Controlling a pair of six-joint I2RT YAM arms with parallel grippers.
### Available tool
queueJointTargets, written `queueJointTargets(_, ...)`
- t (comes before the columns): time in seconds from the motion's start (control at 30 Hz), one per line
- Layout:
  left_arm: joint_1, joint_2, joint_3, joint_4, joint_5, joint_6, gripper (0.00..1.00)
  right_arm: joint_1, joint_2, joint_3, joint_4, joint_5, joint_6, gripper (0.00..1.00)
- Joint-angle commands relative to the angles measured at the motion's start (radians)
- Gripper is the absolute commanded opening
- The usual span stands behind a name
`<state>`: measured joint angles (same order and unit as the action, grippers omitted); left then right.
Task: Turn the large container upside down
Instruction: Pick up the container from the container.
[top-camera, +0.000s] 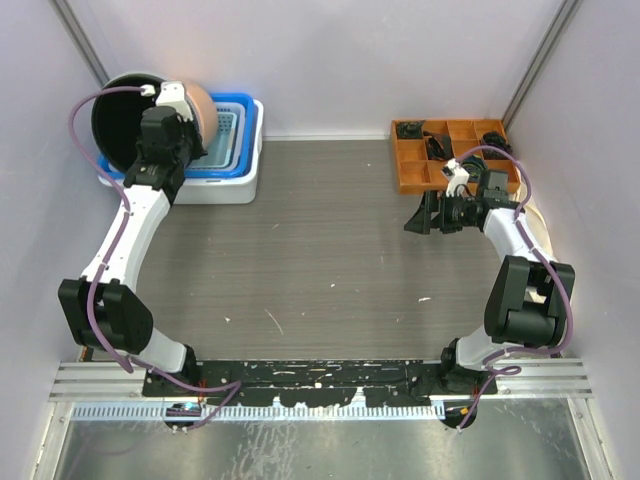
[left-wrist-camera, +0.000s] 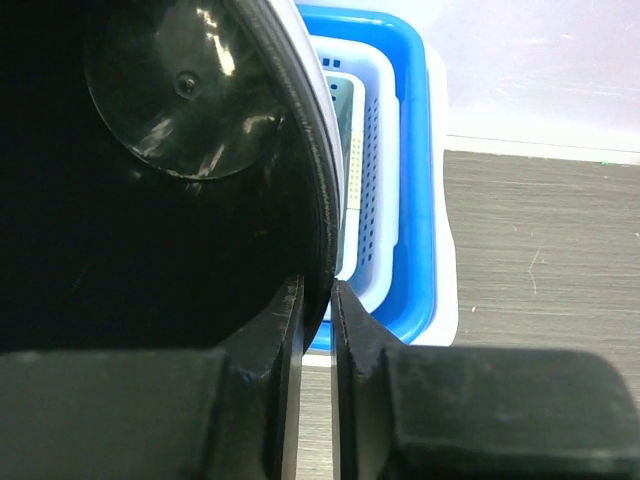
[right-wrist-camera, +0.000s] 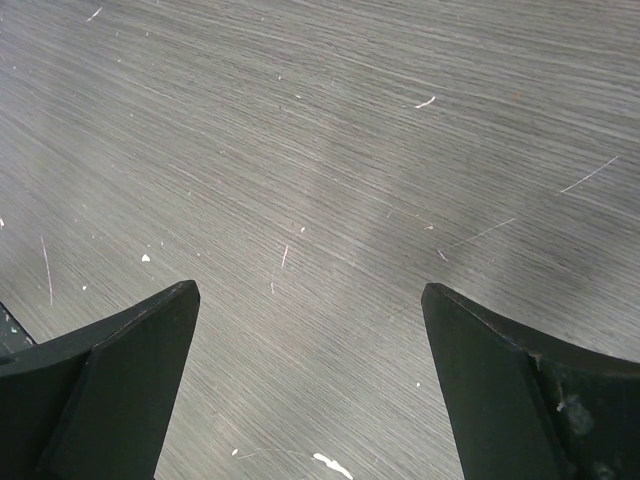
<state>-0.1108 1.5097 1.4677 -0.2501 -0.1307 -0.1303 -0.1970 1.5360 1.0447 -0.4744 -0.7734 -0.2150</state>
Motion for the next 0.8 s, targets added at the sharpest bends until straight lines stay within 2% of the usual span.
queueJointTargets(0.0, -0.003, -0.009, 0.060, 0.066, 0.003, 0.017, 0.06, 0.007, -0.001, 0.044, 0.003, 0.003, -0.022, 1.00)
queueJointTargets(0.1, -0.002, -0.013, 0.072, 0.053, 0.010, 0.027, 0.01, 0.011, 0.002, 0.046, 0.000, 0.006, -0.025, 1.00)
queueJointTargets(0.23, -0.003, -0.015, 0.079, 0.046, 0.022, 0.047, 0.06, 0.017, 0.001, 0.047, -0.003, 0.008, -0.028, 1.00)
queueJointTargets(0.33, -0.003, -0.013, 0.077, 0.049, 0.035, 0.063, 0.00, 0.018, 0.000, 0.048, -0.004, 0.009, -0.029, 1.00)
queueJointTargets(0.5, -0.003, -0.028, 0.107, 0.005, 0.066, 0.085, 0.00, 0.018, -0.003, 0.048, -0.005, 0.012, -0.030, 1.00)
queueJointTargets(0.77, -0.030, -0.139, 0.163, -0.111, -0.009, 0.222, 0.00, 0.020, -0.003, 0.049, -0.006, 0.014, -0.034, 1.00)
